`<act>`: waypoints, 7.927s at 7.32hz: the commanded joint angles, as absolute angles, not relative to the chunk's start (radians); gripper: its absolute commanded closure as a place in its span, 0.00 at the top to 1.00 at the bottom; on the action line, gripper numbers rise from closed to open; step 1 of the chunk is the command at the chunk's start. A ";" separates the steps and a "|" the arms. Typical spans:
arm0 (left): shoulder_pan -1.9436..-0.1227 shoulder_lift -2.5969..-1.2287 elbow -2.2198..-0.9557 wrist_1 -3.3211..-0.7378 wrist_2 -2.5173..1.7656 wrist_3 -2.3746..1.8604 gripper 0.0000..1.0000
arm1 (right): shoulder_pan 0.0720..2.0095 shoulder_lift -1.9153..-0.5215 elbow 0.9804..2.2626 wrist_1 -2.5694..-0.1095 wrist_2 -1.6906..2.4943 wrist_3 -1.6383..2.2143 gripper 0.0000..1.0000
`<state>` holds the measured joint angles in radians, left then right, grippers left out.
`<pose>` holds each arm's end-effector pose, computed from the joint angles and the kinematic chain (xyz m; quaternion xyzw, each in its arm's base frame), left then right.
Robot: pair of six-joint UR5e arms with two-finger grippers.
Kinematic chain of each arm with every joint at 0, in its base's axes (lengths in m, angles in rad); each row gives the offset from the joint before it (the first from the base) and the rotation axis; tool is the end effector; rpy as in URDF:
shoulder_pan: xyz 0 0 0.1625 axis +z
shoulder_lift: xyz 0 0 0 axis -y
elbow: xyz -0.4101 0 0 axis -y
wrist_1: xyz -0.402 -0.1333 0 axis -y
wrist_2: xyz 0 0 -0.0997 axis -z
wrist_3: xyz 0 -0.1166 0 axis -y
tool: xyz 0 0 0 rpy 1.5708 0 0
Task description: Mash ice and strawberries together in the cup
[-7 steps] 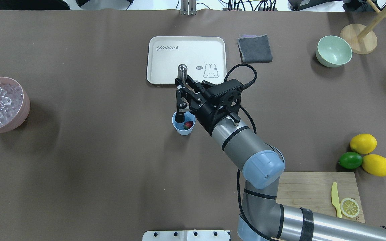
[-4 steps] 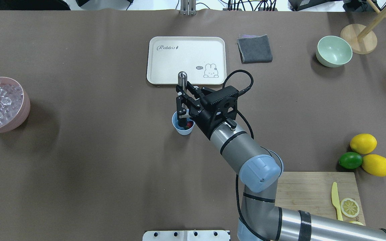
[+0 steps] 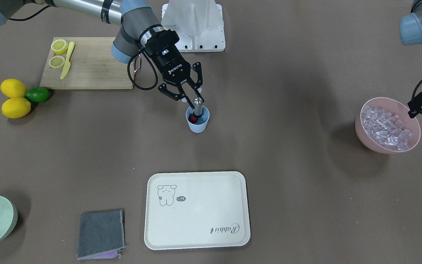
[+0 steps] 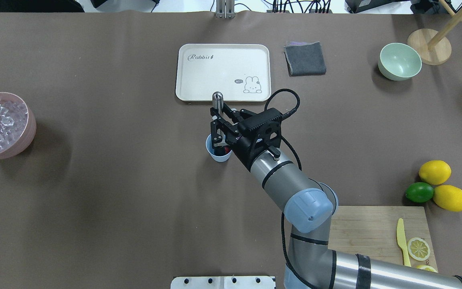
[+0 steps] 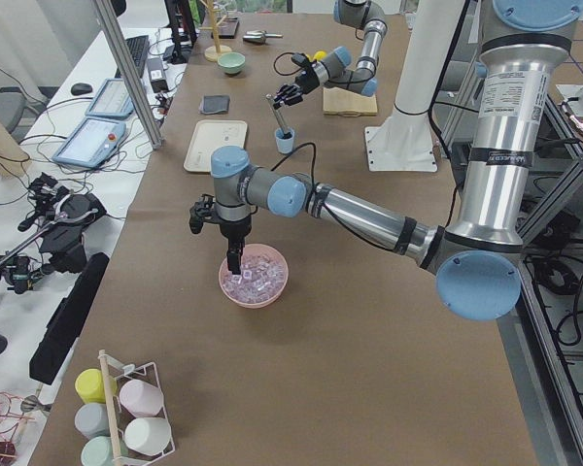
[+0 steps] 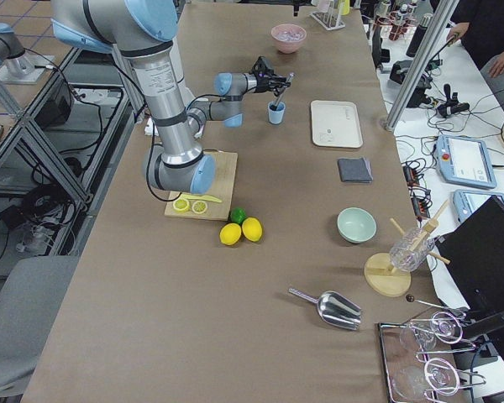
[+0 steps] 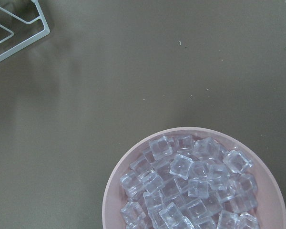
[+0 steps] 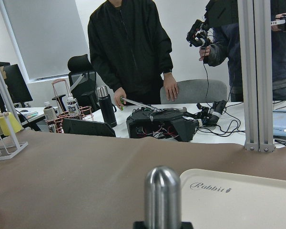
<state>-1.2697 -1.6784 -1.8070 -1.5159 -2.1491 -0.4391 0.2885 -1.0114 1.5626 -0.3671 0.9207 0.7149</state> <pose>0.0955 -0.5420 0.4999 0.0266 0.3130 -0.0244 0.9491 -0.5489 -0.3756 0.1846 0.5662 -0.5022 0.0663 0.6502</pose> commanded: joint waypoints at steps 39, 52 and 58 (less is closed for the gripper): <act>-1.270 -1.675 -1.879 -1.514 -2.148 -0.453 0.98 | 1.006 -1.192 1.350 -1.348 2.175 0.594 0.99; -1.578 -1.857 -1.395 -1.513 -2.376 -0.051 0.98 | 1.565 -1.512 1.571 -1.575 2.322 -0.051 1.00; -1.628 -1.847 -1.333 -1.517 -2.376 -0.051 0.98 | 1.568 -1.546 1.609 -1.575 2.307 -0.051 1.00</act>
